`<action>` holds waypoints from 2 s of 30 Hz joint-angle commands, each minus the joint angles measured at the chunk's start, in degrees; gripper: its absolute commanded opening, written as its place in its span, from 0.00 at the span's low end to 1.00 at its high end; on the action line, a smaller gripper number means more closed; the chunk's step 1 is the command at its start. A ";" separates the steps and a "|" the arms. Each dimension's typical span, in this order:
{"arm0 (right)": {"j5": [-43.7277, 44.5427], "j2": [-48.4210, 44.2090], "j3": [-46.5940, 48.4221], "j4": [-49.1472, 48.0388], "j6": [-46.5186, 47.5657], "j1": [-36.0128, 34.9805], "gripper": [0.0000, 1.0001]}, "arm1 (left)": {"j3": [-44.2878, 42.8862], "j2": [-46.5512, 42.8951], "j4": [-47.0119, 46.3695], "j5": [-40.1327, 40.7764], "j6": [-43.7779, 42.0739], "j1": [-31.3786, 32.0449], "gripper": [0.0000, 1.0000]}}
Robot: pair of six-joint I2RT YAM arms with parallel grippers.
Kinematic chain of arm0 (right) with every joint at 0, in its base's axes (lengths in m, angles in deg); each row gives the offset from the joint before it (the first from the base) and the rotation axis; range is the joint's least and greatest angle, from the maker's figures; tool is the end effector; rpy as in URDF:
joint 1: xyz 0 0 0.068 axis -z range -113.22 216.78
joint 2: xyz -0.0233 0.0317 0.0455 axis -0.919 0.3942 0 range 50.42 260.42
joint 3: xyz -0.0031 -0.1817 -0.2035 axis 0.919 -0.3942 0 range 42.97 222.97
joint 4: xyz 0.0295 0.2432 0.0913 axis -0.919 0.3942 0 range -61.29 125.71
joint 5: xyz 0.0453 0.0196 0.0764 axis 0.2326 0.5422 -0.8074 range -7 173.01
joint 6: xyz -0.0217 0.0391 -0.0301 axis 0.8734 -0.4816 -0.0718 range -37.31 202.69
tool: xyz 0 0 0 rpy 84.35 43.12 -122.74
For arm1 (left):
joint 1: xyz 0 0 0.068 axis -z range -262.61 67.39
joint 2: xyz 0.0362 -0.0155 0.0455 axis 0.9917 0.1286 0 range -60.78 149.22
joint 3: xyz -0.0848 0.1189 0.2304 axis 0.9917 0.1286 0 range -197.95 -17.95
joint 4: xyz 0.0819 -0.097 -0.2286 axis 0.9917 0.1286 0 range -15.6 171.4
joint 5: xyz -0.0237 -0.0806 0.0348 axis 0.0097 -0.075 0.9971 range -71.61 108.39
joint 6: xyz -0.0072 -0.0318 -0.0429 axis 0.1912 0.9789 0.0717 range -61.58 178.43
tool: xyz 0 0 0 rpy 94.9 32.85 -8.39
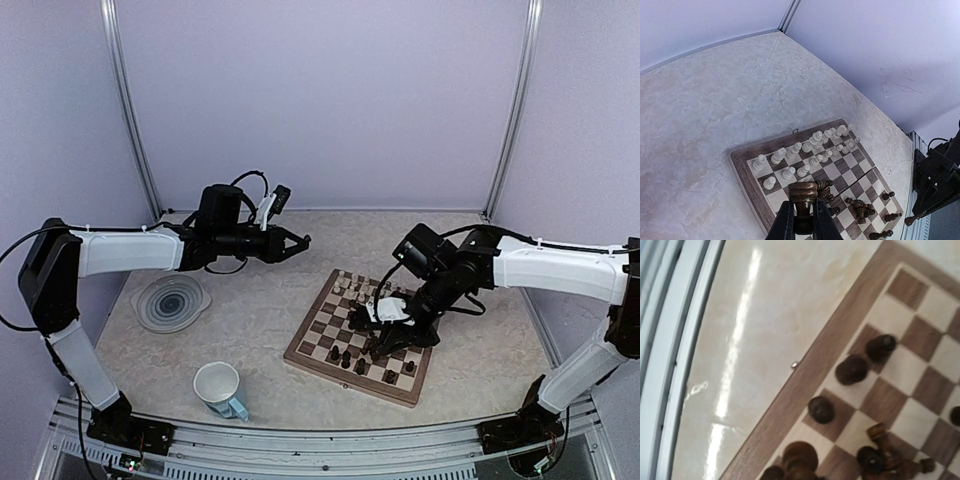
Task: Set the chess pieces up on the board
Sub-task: Place the bishop on c8.
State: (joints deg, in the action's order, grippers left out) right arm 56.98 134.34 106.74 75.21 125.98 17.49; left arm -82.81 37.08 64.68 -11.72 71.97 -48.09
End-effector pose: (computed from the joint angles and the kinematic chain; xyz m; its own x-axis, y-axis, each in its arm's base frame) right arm 0.1739 0.2260 0.2507 0.1089 -0.8181 -0.5647 -0.9890 -0.1466 0.0216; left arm 0.3117 -0.2361 0.2504 -0.5204 0.1120 -0.8465 0.7694 0.4914 -0.4080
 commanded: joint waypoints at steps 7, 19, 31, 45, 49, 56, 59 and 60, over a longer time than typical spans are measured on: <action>5.34 3.41 -1.38 2.71 0.34 -4.80 0.05 | -1.47 -2.49 1.75 0.14 -0.38 0.15 0.07; 7.34 7.49 -1.46 1.69 -0.34 -6.29 0.06 | -1.63 -2.94 3.10 0.66 -0.87 1.10 0.07; 9.47 9.88 -0.49 -0.11 -1.86 -6.34 0.08 | -2.00 -2.50 3.88 0.66 -1.14 2.01 0.07; 10.05 10.91 -0.17 -1.76 -2.66 -6.40 0.12 | -2.24 -2.33 4.70 0.77 -1.50 2.59 0.07; 10.94 11.38 -0.31 -2.04 -2.67 -6.42 0.16 | -2.33 -2.32 4.88 0.76 -1.50 2.65 0.07; 11.25 11.44 -0.31 -2.27 -2.94 -6.42 0.23 | -2.46 -2.24 5.06 0.69 -1.63 2.74 0.07; 11.23 11.45 -0.16 -1.90 -3.22 -6.42 0.28 | -2.50 -2.17 5.22 0.67 -1.67 2.82 0.07; 11.21 11.15 0.17 -1.53 -3.24 -6.35 0.30 | -2.61 -2.15 5.30 0.72 -1.75 2.83 0.07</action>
State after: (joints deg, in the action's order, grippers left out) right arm 68.02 145.27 105.80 73.31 123.27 12.02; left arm -83.84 36.10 69.82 -11.13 71.13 -45.77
